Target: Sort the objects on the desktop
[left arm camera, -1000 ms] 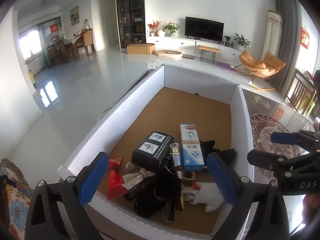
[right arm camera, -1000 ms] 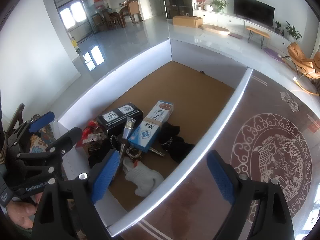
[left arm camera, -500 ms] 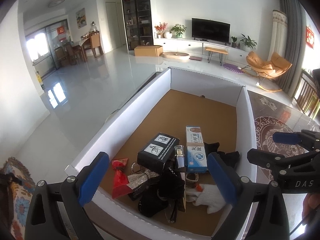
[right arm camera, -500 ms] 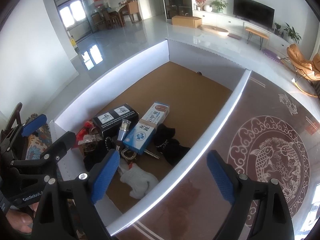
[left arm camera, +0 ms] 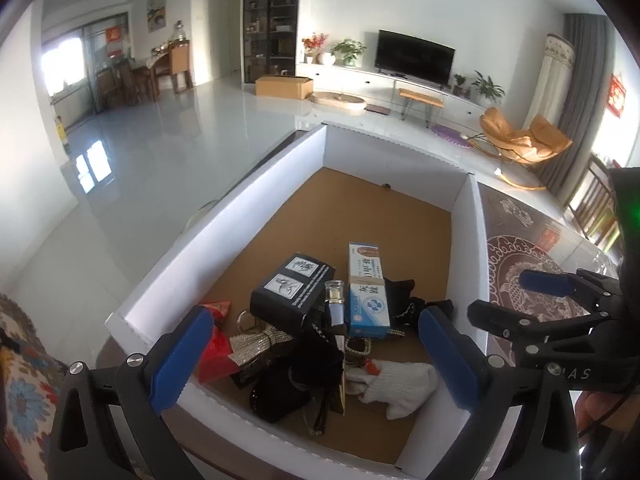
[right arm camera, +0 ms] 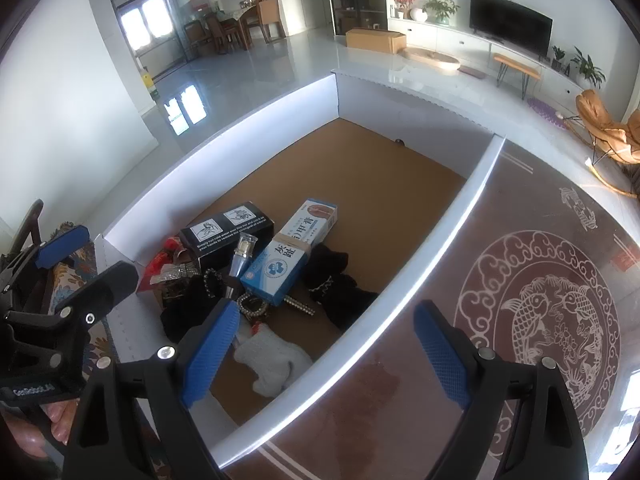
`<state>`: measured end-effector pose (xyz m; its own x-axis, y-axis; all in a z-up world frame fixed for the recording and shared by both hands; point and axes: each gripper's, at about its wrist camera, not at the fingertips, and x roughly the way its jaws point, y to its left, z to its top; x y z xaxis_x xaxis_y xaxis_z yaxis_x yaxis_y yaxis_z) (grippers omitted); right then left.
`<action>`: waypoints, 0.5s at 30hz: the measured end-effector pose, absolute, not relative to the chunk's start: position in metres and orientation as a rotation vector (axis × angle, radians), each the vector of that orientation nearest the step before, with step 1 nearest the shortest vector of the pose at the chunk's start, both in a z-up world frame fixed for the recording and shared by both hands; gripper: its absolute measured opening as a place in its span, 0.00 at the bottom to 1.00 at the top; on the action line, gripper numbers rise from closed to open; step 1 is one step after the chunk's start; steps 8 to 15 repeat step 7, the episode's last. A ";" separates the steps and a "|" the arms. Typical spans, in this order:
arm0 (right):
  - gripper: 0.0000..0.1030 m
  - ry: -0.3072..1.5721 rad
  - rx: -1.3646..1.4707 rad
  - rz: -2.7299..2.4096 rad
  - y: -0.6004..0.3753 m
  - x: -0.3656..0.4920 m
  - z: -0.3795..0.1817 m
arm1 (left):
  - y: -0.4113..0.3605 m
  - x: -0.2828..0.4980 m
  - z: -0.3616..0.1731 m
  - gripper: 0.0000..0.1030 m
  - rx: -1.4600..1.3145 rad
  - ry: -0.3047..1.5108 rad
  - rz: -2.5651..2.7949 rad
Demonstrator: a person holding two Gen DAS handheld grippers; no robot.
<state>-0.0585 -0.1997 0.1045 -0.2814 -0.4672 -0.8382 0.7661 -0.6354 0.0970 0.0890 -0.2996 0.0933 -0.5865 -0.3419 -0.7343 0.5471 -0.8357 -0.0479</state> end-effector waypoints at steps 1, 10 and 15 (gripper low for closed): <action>0.87 0.423 1.143 -1.990 -0.200 -0.059 0.105 | -0.298 0.090 0.094 1.00 1.009 0.348 -2.364; 0.87 0.416 1.125 -1.986 -0.204 -0.059 0.111 | -0.292 0.093 0.098 1.00 0.962 0.278 -2.308; 0.87 0.416 1.125 -1.986 -0.204 -0.059 0.111 | -0.292 0.093 0.098 1.00 0.962 0.278 -2.308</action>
